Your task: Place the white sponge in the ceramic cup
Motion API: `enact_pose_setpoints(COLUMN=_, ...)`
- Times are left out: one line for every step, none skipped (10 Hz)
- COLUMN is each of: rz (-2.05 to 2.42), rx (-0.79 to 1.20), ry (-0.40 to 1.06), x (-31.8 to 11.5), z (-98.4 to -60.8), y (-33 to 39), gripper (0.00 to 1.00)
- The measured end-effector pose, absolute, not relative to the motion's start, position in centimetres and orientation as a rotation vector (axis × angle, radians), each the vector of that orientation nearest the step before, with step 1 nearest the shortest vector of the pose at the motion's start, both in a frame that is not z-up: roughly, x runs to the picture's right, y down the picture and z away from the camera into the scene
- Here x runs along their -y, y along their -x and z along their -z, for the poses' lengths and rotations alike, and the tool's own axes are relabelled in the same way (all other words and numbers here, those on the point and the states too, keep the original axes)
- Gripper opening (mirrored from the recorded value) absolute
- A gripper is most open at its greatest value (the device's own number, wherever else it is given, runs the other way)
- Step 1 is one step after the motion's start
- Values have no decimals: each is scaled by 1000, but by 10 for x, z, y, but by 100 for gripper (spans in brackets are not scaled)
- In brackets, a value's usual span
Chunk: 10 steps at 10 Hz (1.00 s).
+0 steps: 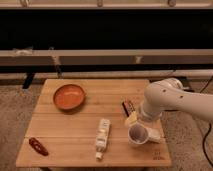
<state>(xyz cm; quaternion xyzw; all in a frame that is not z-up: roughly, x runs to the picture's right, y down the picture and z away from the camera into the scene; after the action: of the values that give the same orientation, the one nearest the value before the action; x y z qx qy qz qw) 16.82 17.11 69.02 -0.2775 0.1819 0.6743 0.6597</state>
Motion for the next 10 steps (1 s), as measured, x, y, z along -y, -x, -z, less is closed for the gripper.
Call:
enact_pose_setpoints(rz=-1527, rx=-410, ry=624, x=-170, z=-690, y=-167, gripper=80)
enact_pose_setpoints(rz=-1527, rx=-408, ry=616, x=-168, z=-689, y=-166, gripper=80)
enact_pose_setpoints(rz=-1529, rx=-406, ry=609, x=-165, z=-689, y=-165, gripper=80)
enact_pose_setpoints(rz=-1534, rx=-407, ry=599, x=-161, z=-691, y=-166, gripper=80)
enact_pose_setpoints(rz=-1547, rx=-422, ry=583, x=-153, z=-697, y=-172, gripper=80)
enact_pose_setpoints(rz=-1569, rx=-441, ry=565, x=-144, z=-705, y=-179, gripper=80)
enact_pose_setpoints(rz=-1594, rx=-457, ry=549, x=-136, z=-712, y=-186, gripper=80)
enact_pose_setpoints(rz=-1649, rx=-495, ry=517, x=-128, z=-723, y=-200, gripper=80)
enact_pose_setpoints(rz=-1717, rx=-537, ry=485, x=-124, z=-729, y=-208, gripper=80)
enact_pose_setpoints(rz=-1781, rx=-583, ry=452, x=-124, z=-737, y=-214, gripper=80)
